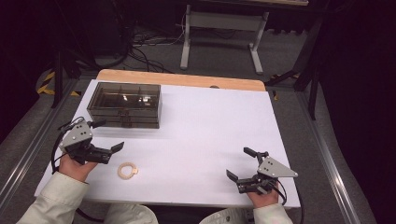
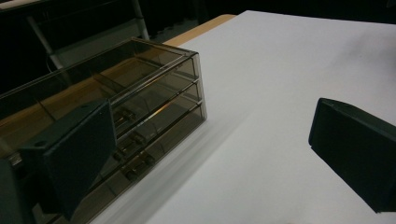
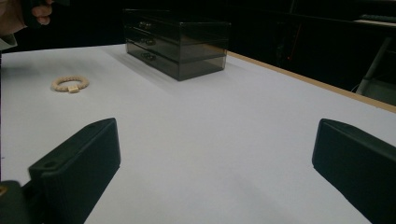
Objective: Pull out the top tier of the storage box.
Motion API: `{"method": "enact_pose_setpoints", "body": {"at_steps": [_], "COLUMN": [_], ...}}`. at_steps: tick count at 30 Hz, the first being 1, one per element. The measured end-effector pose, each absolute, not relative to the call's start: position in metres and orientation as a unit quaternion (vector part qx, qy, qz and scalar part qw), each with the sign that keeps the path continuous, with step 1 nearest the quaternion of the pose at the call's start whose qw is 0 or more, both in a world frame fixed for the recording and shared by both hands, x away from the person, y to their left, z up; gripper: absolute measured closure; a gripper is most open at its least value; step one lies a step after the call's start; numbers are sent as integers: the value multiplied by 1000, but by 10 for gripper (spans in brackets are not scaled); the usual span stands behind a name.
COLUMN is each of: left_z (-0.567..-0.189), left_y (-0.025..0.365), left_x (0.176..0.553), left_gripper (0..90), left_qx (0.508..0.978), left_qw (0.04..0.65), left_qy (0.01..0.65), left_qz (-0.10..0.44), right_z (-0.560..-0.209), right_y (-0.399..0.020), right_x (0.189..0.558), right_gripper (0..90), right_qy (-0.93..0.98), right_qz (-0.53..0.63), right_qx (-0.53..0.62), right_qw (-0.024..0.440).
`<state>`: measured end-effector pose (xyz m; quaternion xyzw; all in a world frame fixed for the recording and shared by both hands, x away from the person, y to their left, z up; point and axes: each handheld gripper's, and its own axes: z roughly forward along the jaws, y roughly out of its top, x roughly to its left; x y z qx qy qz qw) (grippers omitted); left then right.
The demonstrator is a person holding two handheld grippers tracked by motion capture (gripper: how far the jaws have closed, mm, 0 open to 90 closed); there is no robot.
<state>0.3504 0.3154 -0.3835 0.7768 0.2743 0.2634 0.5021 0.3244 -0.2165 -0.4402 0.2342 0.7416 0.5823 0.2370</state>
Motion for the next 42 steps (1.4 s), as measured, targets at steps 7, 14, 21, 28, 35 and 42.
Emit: {"method": "enact_pose_setpoints", "body": {"at_steps": [7, 14, 21, 28, 35, 42], "left_z": [-378, -376, -373, -370, -371, -373], "left_y": [319, 315, 311, 298, 294, 290], "left_x": [357, 359, 355, 342, 338, 338], "left_gripper": [22, 10, 20, 71, 112, 159], "left_qx": [780, 792, 806, 832, 828, 826], "left_qw": [503, 488, 462, 371, 342, 304], "left_qy": [267, 244, 224, 155, 142, 134], "left_qz": [257, 275, 296, 383, 422, 456], "right_z": [-440, -440, -440, -440, -441, -440], "right_y": [-217, -217, -217, -216, -215, -216], "right_x": [325, 325, 325, 323, 324, 323], "right_gripper": [19, 20, 20, 21, 21, 25], "right_qy": [741, 742, 743, 746, 746, 744], "right_qz": [582, 583, 582, 581, 582, 584], "right_qx": [231, 234, 231, 227, 227, 229], "right_qw": [241, 235, 236, 232, 232, 231]}}
